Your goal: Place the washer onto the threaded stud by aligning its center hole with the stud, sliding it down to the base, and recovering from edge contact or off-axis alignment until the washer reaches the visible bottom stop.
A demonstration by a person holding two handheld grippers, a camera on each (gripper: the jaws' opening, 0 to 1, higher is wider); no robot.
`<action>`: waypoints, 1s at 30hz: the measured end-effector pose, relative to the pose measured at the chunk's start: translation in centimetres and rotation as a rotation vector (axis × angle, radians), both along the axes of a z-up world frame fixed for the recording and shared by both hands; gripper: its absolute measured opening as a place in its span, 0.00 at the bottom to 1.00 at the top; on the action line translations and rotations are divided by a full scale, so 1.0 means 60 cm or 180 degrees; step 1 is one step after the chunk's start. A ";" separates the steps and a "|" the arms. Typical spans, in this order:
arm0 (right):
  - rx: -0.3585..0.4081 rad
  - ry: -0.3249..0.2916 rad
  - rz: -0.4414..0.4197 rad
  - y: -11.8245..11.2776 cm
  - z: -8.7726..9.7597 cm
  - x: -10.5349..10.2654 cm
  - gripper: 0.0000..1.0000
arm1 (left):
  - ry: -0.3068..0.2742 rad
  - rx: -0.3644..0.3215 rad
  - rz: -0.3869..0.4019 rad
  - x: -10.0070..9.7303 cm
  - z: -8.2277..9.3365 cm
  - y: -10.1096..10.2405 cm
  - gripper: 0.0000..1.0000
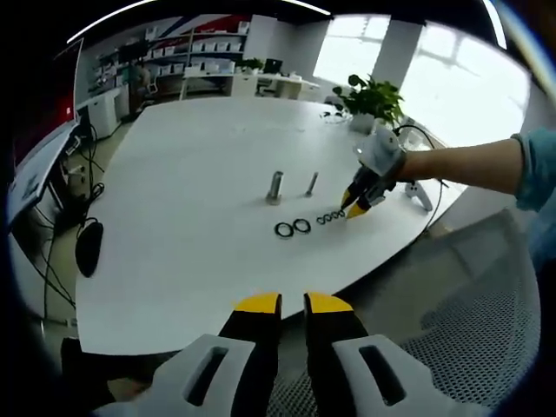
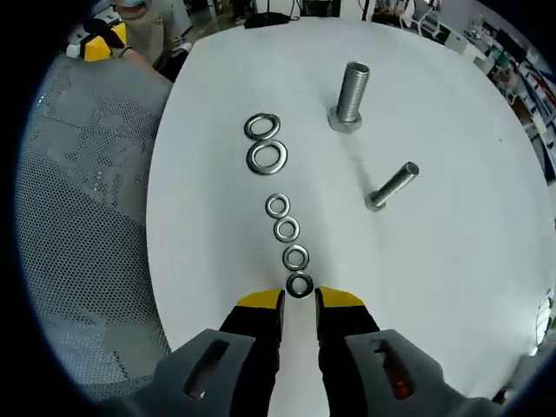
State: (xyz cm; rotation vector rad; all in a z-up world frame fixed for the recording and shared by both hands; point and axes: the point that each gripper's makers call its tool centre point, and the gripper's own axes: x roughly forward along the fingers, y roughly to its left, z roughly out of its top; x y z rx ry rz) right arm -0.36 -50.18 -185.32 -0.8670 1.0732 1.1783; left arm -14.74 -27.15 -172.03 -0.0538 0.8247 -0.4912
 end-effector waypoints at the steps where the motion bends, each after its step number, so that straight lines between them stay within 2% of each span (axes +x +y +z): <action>1: -0.0006 0.0006 0.0004 0.000 0.000 0.000 0.17 | 0.0001 -0.0001 0.0000 0.000 0.000 0.000 0.08; 7: 0.0026 0.0000 -0.0029 0.005 -0.001 0.003 0.17 | 0.0012 0.0005 -0.0006 -0.001 -0.001 0.000 0.08; 20: 0.0064 -0.0158 -0.0071 0.003 0.000 0.009 0.13 | 0.0003 0.0001 0.0007 0.000 -0.001 0.001 0.08; 30: 0.0171 -0.0220 -0.0216 0.004 0.039 0.031 0.13 | 0.0023 0.0009 -0.0009 -0.001 -0.002 0.000 0.08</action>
